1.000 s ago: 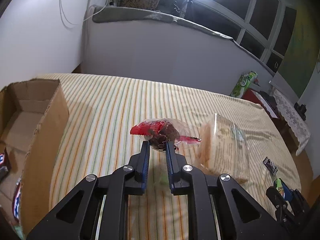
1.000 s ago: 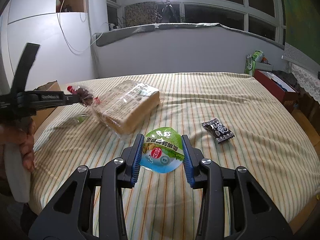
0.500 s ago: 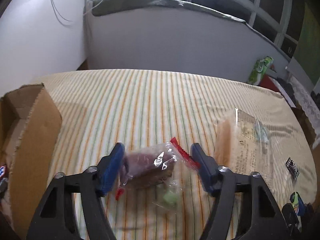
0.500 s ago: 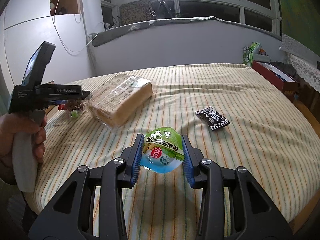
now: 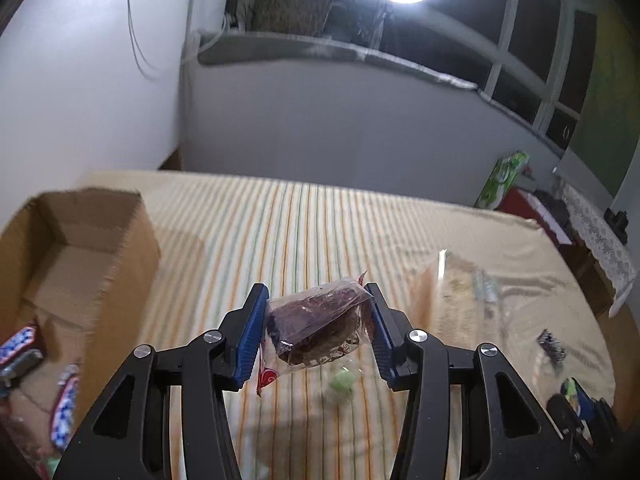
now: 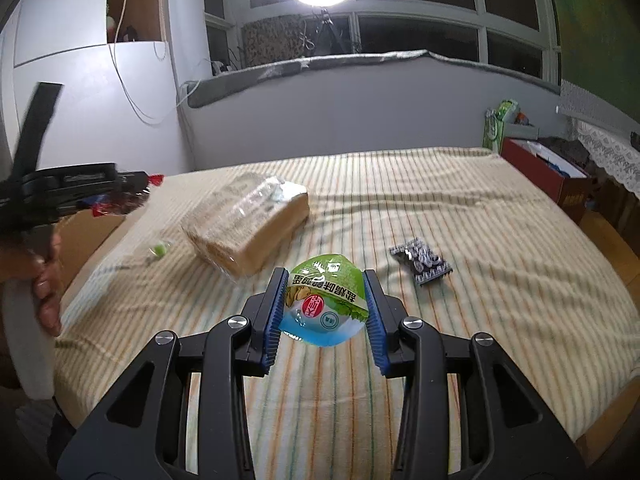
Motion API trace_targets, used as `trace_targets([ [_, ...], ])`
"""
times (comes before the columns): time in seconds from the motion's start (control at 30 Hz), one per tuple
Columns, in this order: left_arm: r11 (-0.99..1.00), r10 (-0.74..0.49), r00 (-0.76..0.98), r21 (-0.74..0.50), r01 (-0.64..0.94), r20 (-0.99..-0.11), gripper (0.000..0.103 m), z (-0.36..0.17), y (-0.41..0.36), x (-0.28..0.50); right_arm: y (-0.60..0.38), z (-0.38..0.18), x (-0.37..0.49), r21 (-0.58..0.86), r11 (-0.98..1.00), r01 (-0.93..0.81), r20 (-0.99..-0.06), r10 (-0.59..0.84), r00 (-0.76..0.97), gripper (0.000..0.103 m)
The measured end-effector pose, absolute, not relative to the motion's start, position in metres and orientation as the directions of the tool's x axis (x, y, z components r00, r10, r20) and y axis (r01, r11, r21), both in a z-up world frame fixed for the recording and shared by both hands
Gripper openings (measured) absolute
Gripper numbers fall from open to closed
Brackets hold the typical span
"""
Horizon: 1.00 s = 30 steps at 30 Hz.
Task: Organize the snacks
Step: 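Carry the pastry and green pack to the box and open both tools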
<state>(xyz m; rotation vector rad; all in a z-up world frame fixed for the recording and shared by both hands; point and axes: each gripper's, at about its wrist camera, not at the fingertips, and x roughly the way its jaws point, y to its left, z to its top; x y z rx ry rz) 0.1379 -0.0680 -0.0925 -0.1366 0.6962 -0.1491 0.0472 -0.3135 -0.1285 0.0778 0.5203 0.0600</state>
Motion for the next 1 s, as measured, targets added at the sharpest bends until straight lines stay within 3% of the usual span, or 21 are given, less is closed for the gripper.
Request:
trace_targets([
  [0.3,0.98,-0.198,0.851,-0.107,0.167,-0.486,0.047,-0.046,-0.066,0.06,-0.281,-0.084,0.018,0.029,0.996,-0.079,-0.419,0.084,0.904,0.038],
  [0.67,0.978,-0.206,0.886,-0.073,0.193,-0.415,0.047,-0.02,-0.054,0.001,-0.253,-0.054,-0.031,-0.014,0.994,-0.104,-0.362,0.092,0.928,0.038],
  [1.0,0.978,-0.207,0.897,-0.055,0.202,-0.39,0.048,-0.015,-0.057,-0.016,-0.253,-0.054,-0.035,-0.009,0.994,-0.105,-0.368,0.094,0.925,0.038],
])
